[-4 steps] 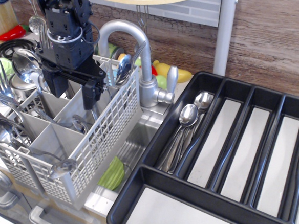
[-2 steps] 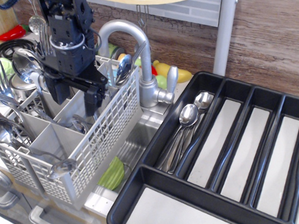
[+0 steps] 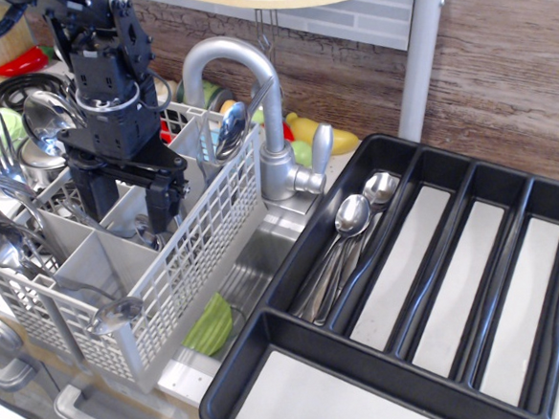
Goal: Put small spoon from basket to tray
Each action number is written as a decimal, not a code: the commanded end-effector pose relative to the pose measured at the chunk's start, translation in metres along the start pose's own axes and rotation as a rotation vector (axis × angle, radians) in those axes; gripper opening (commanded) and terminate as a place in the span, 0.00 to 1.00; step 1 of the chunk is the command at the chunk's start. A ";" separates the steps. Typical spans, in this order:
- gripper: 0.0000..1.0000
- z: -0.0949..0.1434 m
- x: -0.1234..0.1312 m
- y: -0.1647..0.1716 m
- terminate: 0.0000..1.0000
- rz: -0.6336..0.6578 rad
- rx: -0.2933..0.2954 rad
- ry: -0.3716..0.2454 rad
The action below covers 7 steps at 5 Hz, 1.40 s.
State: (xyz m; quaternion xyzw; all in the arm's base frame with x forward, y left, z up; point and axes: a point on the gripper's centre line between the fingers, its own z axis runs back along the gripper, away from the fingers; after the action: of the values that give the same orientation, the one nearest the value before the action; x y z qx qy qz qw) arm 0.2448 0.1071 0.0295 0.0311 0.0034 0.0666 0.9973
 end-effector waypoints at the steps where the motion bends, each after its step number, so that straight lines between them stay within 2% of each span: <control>1: 1.00 -0.006 -0.001 0.006 0.00 0.016 -0.033 -0.013; 2: 0.00 -0.008 0.002 0.000 0.00 0.042 -0.062 -0.010; 3: 0.00 -0.017 0.003 -0.008 0.00 0.074 -0.131 -0.005; 5: 0.00 0.011 0.007 -0.014 0.00 0.073 -0.124 0.047; 7: 0.00 0.058 0.016 -0.018 0.00 0.067 -0.032 0.129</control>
State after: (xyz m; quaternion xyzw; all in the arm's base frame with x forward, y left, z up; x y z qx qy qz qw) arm 0.2566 0.0756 0.0820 0.0013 0.1422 0.1131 0.9834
